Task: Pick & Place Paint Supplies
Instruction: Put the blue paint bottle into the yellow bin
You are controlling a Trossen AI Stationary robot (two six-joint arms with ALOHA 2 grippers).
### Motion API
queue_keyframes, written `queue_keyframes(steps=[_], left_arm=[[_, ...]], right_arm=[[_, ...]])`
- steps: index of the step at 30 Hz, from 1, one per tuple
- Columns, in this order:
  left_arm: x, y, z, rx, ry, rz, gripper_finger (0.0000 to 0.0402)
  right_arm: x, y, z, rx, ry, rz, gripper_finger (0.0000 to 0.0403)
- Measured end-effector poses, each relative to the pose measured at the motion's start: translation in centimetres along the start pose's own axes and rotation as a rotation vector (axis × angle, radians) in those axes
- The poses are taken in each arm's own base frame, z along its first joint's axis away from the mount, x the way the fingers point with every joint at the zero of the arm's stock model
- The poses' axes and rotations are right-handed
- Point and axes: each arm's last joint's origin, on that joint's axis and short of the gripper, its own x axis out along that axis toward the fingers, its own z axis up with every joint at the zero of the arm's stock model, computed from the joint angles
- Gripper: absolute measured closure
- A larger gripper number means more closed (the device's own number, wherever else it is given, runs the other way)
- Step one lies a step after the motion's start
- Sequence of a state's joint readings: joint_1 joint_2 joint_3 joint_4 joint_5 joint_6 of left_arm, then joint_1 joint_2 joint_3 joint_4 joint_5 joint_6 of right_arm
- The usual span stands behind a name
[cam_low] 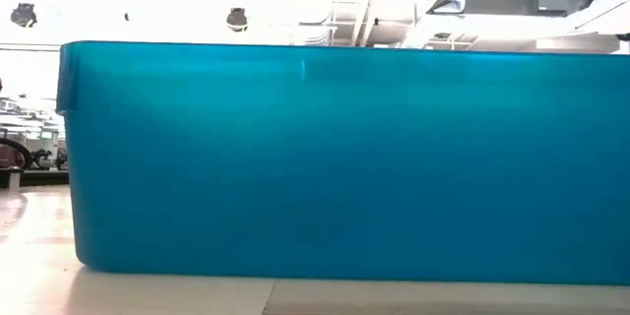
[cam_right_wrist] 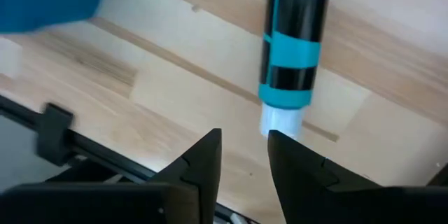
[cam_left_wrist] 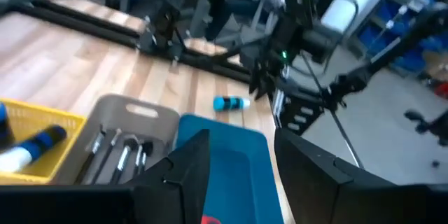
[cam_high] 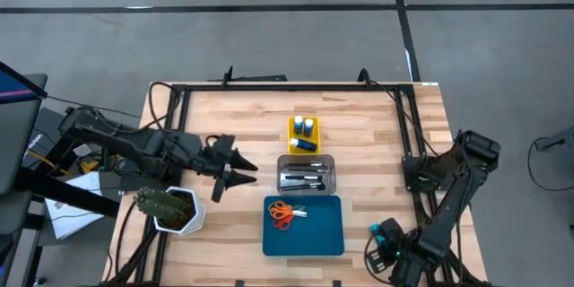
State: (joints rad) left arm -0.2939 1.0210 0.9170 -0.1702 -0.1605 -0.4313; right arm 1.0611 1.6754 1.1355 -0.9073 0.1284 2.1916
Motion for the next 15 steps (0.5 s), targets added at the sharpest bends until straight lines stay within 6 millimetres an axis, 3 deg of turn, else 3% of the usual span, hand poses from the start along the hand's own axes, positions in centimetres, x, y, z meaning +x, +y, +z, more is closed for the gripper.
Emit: queue_keyframes(steps=[15], left_arm=[[0.0, -0.1, 1.2, -0.043, -0.121, -0.018, 0.0248]], right_arm=[[1.9, -0.5, -1.2, -0.060, -0.038, -0.058, 0.0187]])
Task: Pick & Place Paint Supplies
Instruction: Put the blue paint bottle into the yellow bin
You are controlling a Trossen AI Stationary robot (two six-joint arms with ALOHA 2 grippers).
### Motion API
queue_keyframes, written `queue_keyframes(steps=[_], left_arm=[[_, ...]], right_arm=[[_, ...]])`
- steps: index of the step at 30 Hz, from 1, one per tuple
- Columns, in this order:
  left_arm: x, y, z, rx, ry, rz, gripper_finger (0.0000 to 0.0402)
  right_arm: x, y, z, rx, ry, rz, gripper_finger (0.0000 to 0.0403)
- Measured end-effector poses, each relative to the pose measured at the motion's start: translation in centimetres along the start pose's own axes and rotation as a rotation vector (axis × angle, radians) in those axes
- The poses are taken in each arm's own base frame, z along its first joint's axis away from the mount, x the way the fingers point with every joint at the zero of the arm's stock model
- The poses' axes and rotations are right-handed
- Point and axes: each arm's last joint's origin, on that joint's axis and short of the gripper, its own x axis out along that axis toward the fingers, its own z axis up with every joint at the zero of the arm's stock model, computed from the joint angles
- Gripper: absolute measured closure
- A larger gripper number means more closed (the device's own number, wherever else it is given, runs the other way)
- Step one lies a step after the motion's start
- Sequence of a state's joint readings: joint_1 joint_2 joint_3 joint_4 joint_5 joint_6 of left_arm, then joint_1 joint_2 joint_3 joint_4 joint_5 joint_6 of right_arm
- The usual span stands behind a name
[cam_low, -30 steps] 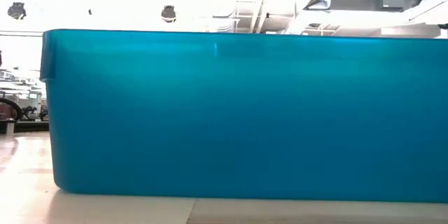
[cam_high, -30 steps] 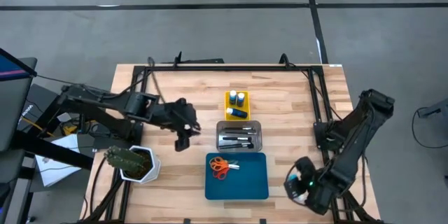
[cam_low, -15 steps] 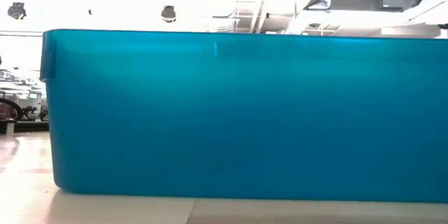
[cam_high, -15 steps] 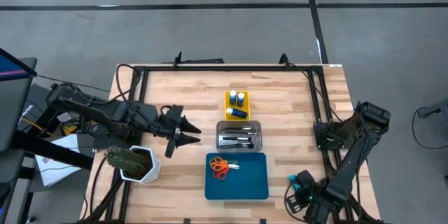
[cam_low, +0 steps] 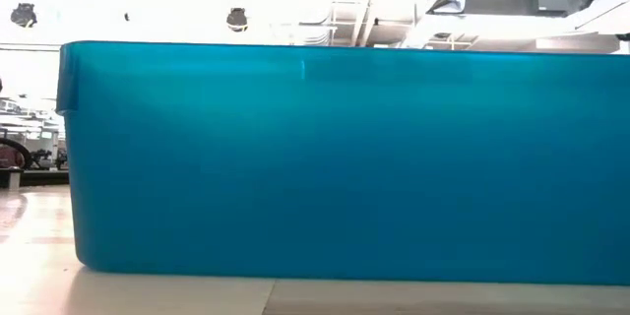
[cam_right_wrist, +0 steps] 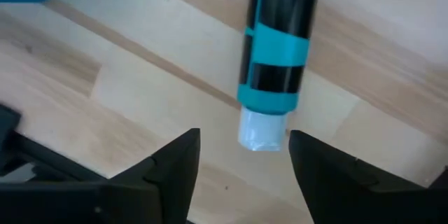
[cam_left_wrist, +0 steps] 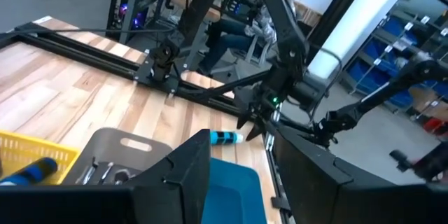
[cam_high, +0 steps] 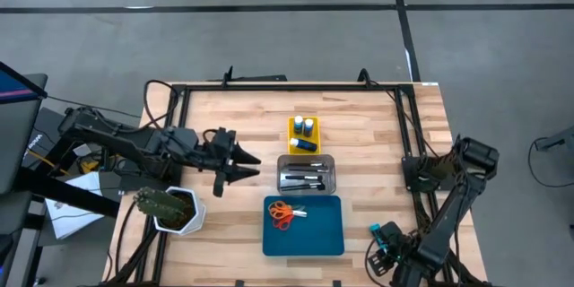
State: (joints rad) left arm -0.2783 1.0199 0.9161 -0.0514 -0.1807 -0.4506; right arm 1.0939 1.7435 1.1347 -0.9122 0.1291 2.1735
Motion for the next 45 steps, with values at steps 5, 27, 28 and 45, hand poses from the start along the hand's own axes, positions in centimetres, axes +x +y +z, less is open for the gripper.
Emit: queue_keyframes(steps=[5, 27, 28, 45], left_arm=[[0.0, -0.1, 0.3, -0.009, -0.033, -0.008, 0.0248], [0.0, -0.4, 0.9, -0.071, -0.095, -0.038, 0.0248], [0.0, -0.4, 0.9, -0.072, -0.098, -0.040, 0.0248], [-0.1, -0.5, 1.1, -0.076, -0.118, -0.045, 0.0248]], right_arm=[[1.0, 0.2, -0.2, -0.011, -0.015, -0.019, 0.0191], [4.0, -0.3, -1.3, -0.079, -0.088, -0.110, 0.0210], [4.0, -0.3, -1.4, -0.080, -0.091, -0.110, 0.0212], [1.9, -1.4, -1.8, -0.119, -0.132, -0.050, 0.0290]])
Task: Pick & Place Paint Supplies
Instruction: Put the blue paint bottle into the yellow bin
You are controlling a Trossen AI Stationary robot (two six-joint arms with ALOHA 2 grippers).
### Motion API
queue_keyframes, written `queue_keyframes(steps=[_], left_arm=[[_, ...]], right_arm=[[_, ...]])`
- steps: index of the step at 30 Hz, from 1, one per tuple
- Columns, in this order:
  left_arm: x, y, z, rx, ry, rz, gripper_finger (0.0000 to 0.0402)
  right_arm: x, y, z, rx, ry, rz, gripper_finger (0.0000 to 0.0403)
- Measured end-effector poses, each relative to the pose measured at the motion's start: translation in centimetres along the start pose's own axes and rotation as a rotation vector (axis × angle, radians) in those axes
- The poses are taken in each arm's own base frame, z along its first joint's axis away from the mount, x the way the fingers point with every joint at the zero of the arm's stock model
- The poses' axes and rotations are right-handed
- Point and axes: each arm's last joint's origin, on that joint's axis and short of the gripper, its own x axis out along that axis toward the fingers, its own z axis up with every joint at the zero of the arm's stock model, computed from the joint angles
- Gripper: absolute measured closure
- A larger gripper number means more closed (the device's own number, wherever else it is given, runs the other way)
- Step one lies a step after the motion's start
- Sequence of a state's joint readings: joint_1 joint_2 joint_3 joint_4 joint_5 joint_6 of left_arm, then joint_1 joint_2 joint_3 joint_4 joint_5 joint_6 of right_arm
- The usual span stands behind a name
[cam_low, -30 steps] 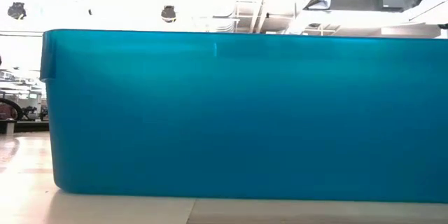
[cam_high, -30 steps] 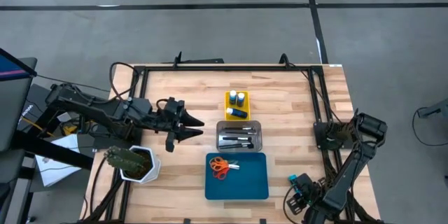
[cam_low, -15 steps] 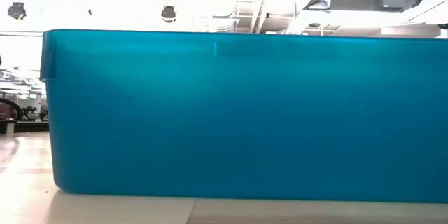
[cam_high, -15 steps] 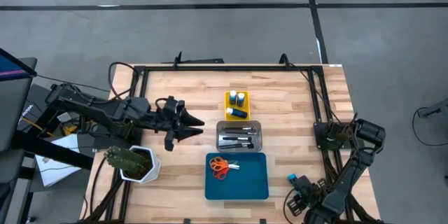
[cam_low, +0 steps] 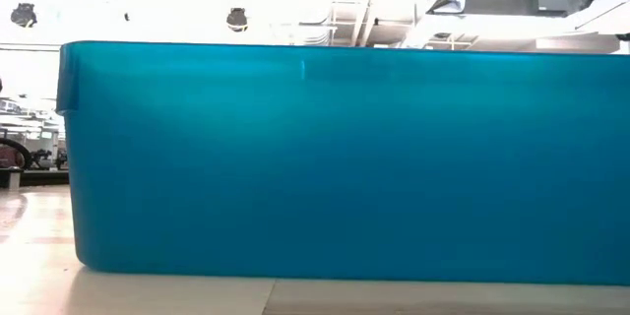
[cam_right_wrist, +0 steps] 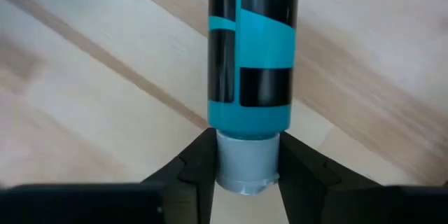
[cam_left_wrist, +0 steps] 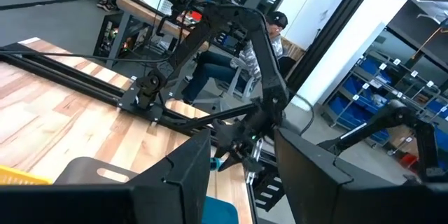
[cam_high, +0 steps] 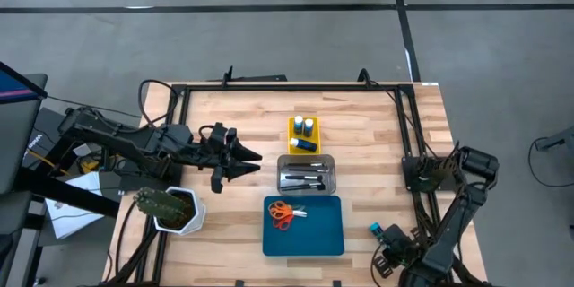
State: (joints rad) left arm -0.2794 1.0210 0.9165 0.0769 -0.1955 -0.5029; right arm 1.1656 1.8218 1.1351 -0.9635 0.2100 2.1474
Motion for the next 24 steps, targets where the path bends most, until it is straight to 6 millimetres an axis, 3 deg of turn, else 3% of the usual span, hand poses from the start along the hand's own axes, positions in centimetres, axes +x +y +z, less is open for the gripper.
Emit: queue_keyframes(steps=[5, 9, 16, 24], left_arm=[[0.0, -0.1, -0.1, 0.060, 0.002, -0.004, 0.0248], [0.1, -0.5, 0.0, 0.105, -0.020, -0.026, 0.0247], [2.2, -0.8, -0.9, 0.100, -0.046, -0.065, 0.0196], [5.8, -1.2, -1.8, 0.166, -0.060, -0.088, 0.0122]], right_arm=[[-2.9, -0.6, 1.2, 0.005, -0.091, 0.156, 0.0290], [-5.8, -1.1, 3.4, -0.005, -0.181, 0.299, 0.0290], [-11.0, -2.0, 10.2, -0.036, -0.299, 0.499, 0.0290], [-14.7, -2.2, 18.2, -0.167, -0.364, 0.723, 0.0290]])
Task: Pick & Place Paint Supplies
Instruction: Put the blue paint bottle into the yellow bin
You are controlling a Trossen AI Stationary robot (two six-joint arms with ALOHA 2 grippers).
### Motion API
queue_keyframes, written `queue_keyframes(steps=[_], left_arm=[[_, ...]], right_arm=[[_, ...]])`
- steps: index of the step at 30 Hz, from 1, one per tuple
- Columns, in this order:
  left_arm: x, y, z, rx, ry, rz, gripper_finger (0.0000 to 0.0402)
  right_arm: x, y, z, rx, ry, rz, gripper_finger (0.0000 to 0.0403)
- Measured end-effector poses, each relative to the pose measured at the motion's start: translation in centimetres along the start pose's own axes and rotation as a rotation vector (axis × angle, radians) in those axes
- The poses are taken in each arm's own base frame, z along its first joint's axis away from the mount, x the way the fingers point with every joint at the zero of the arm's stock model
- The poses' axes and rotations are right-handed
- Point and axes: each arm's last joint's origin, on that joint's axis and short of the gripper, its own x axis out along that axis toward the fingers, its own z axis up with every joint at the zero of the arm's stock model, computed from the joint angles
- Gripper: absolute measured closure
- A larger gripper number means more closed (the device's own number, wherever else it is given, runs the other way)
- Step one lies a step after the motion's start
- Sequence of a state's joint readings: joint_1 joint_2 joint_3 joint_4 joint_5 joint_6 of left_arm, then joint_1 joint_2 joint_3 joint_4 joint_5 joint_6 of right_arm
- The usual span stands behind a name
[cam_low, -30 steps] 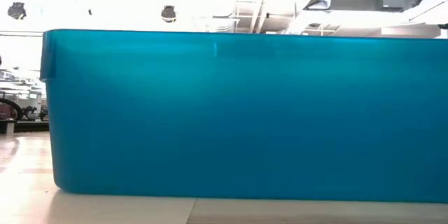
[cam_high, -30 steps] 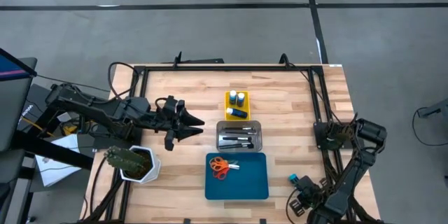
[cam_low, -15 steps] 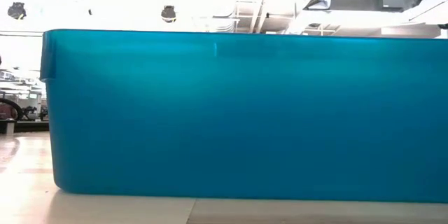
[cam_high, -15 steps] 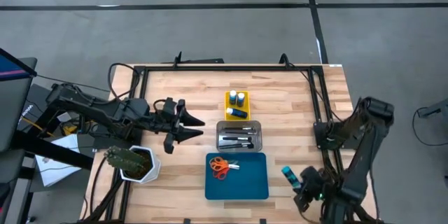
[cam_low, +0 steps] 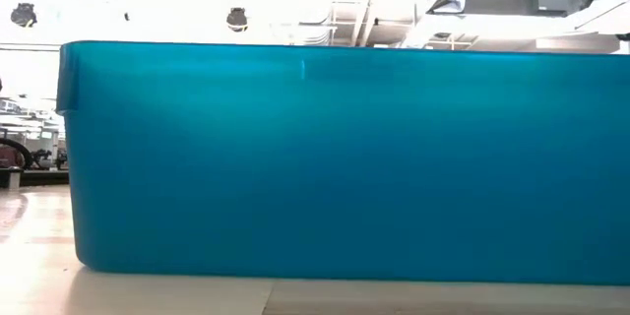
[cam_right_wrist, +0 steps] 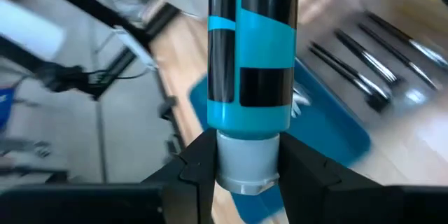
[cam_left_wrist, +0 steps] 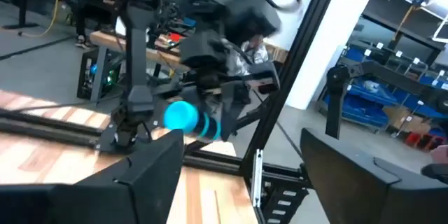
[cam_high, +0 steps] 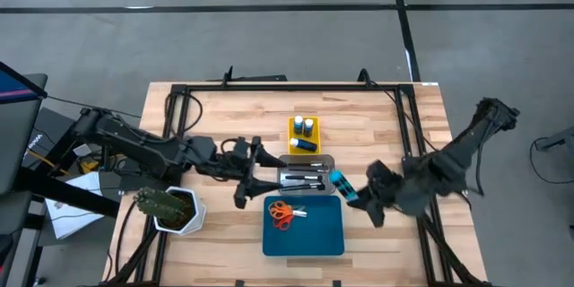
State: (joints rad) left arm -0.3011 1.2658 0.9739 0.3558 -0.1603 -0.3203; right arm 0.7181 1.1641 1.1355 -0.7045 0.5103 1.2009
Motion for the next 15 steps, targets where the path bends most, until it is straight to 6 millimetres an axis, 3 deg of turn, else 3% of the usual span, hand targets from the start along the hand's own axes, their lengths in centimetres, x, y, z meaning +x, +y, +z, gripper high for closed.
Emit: queue_keyframes(steps=[7, 15], left_arm=[[2.8, -0.3, 1.3, 0.101, 0.013, 0.004, 0.0107], [3.8, 0.3, 2.0, 0.106, 0.110, -0.055, 0.0107]], right_arm=[[1.5, -0.2, 4.3, -0.056, 0.047, 0.185, 0.0290], [5.1, 0.6, 5.1, -0.081, 0.153, 0.330, 0.0290]])
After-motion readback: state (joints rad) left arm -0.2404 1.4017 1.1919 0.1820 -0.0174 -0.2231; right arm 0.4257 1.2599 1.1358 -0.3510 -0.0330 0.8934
